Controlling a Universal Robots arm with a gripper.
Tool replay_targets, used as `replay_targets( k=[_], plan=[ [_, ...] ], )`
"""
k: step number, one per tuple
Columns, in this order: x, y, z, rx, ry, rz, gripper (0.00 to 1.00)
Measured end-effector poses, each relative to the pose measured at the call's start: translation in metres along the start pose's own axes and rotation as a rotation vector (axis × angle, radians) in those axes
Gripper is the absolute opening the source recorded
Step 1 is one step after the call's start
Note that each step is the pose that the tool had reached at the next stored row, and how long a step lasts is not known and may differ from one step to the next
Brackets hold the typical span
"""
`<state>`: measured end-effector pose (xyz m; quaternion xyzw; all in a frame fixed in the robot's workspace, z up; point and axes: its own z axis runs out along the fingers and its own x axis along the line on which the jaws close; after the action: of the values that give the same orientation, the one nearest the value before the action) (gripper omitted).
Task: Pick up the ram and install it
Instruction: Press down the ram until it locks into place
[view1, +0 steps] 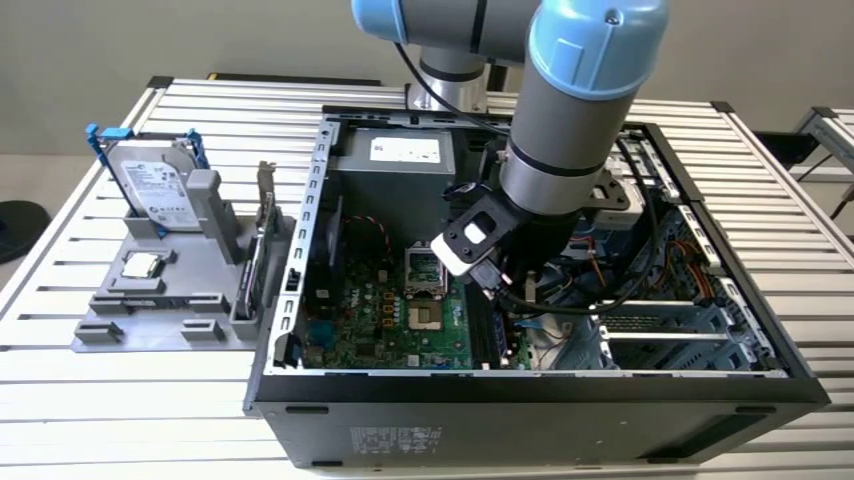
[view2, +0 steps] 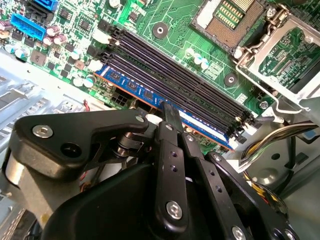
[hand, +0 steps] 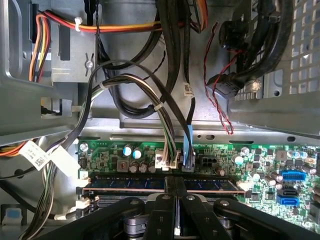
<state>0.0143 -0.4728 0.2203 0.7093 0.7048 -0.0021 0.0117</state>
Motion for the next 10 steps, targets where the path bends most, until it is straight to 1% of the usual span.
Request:
replay_targets(
  k=[10],
  plan=[
    [-0.0001, 0.0000, 0.0000, 0.0000, -0.0003, 0.000, 0.00]
  ],
)
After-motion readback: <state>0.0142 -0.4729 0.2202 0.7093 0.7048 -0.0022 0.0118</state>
